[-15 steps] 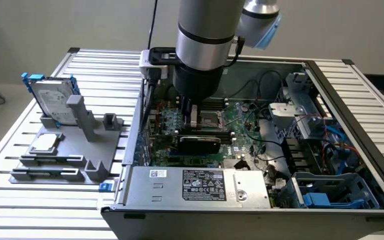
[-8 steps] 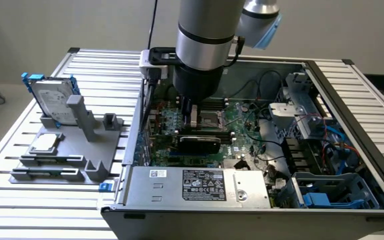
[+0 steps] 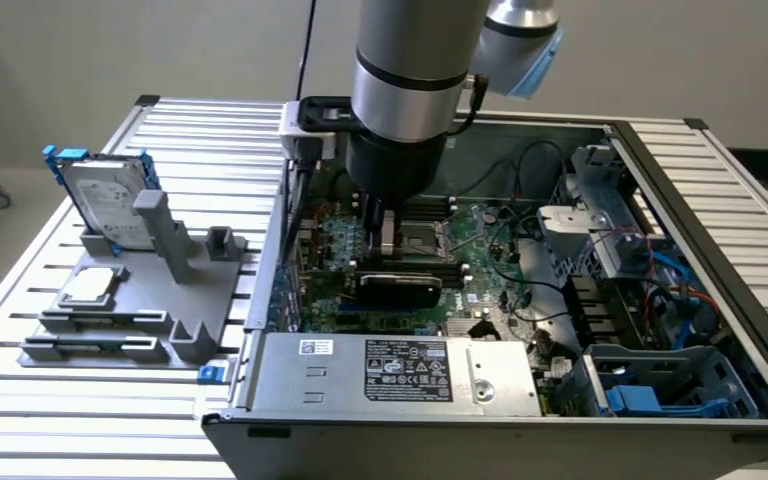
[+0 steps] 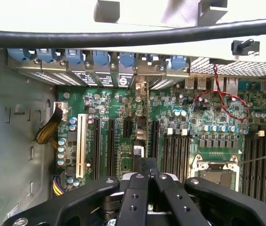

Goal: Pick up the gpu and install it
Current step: 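Press down on the gpu until it lock into place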

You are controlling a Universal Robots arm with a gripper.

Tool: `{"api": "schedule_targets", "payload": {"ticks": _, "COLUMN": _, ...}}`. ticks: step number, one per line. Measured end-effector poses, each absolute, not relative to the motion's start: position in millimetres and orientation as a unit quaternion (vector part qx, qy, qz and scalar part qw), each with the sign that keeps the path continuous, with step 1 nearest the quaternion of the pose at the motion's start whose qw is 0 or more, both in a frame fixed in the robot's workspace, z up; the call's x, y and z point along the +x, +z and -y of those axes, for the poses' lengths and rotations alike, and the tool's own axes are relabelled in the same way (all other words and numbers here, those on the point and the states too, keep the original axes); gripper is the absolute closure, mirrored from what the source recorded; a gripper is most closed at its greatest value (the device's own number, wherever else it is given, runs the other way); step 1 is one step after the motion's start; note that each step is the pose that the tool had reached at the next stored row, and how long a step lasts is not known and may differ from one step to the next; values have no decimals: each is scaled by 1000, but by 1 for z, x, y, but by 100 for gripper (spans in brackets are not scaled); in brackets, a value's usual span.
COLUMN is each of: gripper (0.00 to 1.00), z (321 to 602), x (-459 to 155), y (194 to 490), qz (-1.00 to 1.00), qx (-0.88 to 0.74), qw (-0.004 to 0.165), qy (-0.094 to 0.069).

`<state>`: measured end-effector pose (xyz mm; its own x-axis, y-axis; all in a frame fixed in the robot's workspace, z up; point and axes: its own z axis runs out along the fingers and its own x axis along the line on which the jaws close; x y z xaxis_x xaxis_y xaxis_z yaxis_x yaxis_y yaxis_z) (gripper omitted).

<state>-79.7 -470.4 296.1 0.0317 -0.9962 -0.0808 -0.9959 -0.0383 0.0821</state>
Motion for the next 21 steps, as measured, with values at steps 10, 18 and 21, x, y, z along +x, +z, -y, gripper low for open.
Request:
{"api": "schedule_targets", "payload": {"ticks": 10, "gripper": 89, "z": 467, "x": -80, "y": 284, "qz": 693, "qx": 719, "qw": -3, "qy": -53}}
{"api": "schedule_targets", "payload": {"ticks": 18, "gripper": 89, "z": 467, "x": -81, "y": 281, "qz": 693, "qx": 719, "qw": -1, "qy": -52}}
{"api": "schedule_targets", "payload": {"ticks": 21, "gripper": 89, "z": 467, "x": -81, "y": 280, "qz": 694, "qx": 719, "qw": -1, "qy": -51}}
